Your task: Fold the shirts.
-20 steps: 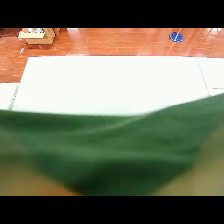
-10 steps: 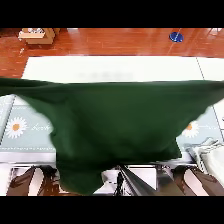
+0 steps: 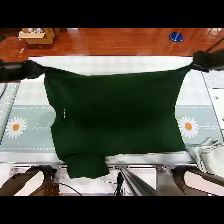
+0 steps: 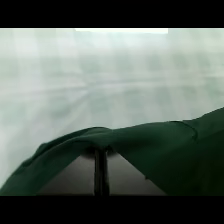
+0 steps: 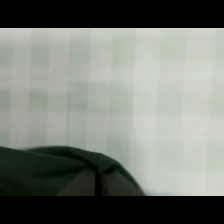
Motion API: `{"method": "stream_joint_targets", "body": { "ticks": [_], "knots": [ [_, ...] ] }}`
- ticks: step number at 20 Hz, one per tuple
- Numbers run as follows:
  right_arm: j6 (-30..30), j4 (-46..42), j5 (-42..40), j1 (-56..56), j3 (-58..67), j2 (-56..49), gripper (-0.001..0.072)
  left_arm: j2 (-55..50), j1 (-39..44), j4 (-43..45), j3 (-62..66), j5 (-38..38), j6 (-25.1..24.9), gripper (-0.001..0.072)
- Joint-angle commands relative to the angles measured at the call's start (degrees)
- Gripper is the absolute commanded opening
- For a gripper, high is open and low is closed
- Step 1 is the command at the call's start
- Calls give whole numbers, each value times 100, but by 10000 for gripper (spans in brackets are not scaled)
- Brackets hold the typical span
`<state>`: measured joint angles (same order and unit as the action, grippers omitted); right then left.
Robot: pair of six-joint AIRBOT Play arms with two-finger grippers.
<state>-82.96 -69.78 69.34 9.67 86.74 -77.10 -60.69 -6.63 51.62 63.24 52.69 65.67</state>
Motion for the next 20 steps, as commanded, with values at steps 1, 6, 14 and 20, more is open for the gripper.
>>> {"method": "stream_joint_targets", "body": {
  "ticks": [1, 6, 14, 20],
  "knots": [
    [-33, 24, -1875, -127, -13, -614, 23, -815, 507, 87, -35, -1670, -612, 16],
    [-33, 24, -2599, -127, -13, -1375, 24, -1733, 861, 87, -35, -2640, -649, 18],
    [271, 13, -1534, -83, 131, -1864, 431, -2247, 866, 177, 125, -1620, -647, 402],
    [658, -850, 1814, 686, 577, -702, 430, -1425, -979, 1547, 1379, 3289, 1139, 607]
  ]
}}
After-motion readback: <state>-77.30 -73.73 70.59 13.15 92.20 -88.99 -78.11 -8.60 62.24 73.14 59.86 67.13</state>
